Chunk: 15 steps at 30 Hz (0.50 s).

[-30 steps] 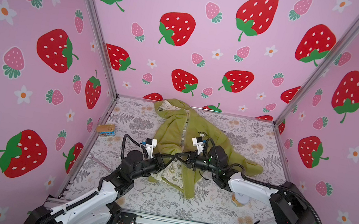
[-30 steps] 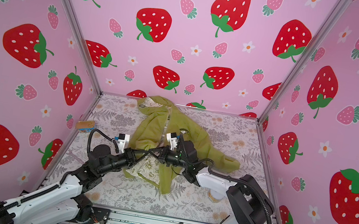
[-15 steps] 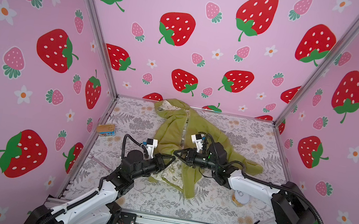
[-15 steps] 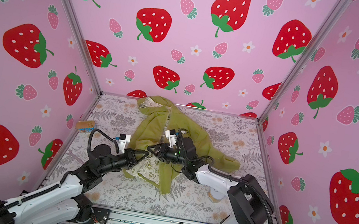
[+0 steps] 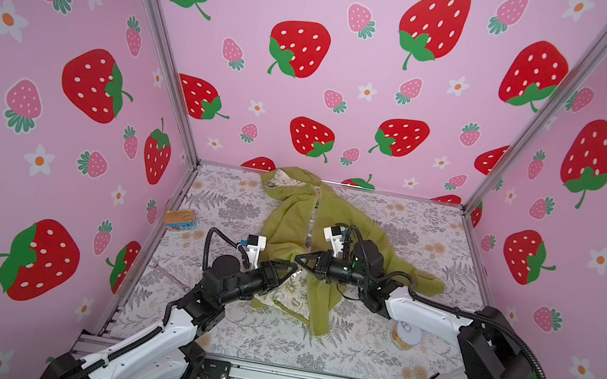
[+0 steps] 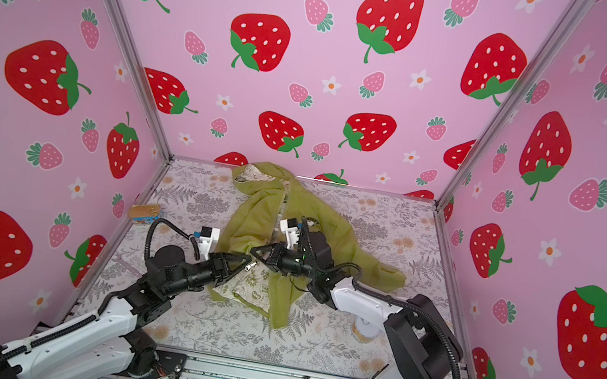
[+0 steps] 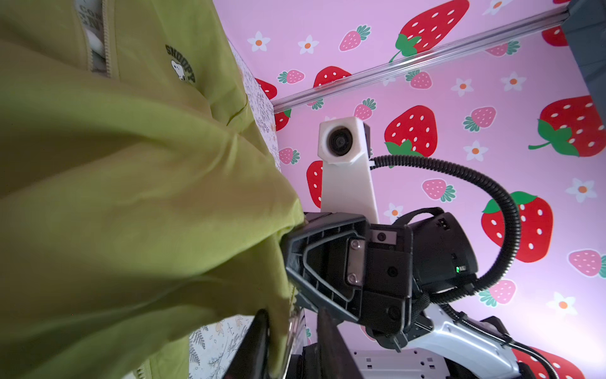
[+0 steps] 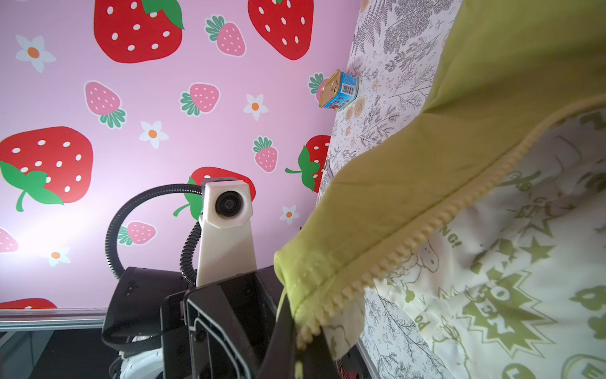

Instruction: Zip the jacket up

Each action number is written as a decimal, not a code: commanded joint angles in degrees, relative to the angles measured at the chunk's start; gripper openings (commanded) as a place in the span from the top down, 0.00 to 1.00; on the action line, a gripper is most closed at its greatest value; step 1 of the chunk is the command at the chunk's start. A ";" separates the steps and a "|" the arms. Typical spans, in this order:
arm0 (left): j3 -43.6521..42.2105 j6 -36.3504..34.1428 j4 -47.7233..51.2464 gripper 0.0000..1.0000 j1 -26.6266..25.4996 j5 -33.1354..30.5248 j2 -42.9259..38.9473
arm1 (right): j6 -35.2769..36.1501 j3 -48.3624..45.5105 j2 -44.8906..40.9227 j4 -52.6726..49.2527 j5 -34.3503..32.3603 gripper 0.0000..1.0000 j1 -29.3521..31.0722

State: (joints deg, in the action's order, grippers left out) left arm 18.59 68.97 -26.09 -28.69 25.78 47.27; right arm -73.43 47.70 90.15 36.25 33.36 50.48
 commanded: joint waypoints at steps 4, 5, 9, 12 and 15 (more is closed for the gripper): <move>1.34 -1.18 0.50 0.77 -0.14 2.25 -0.48 | 0.48 1.95 0.95 0.84 1.06 1.00 -0.22; 1.53 -1.39 0.50 0.78 -0.10 2.51 -0.21 | 0.64 2.12 1.02 0.76 1.14 1.00 -0.27; 1.97 -1.60 -0.05 0.81 -0.05 3.01 0.96 | 1.39 2.90 1.42 -0.12 2.22 1.00 -0.25; 1.89 -1.65 0.14 0.72 0.12 2.97 1.34 | 2.13 3.01 1.13 -0.95 2.59 1.00 -0.29; 1.65 -1.62 0.51 0.61 0.54 2.76 1.09 | 2.75 2.88 0.74 -1.66 2.85 1.00 -0.37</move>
State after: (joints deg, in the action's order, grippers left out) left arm 18.59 67.51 -25.39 -28.58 27.59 48.73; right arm -71.90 49.30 90.78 35.14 35.22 50.46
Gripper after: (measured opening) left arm 0.372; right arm 0.055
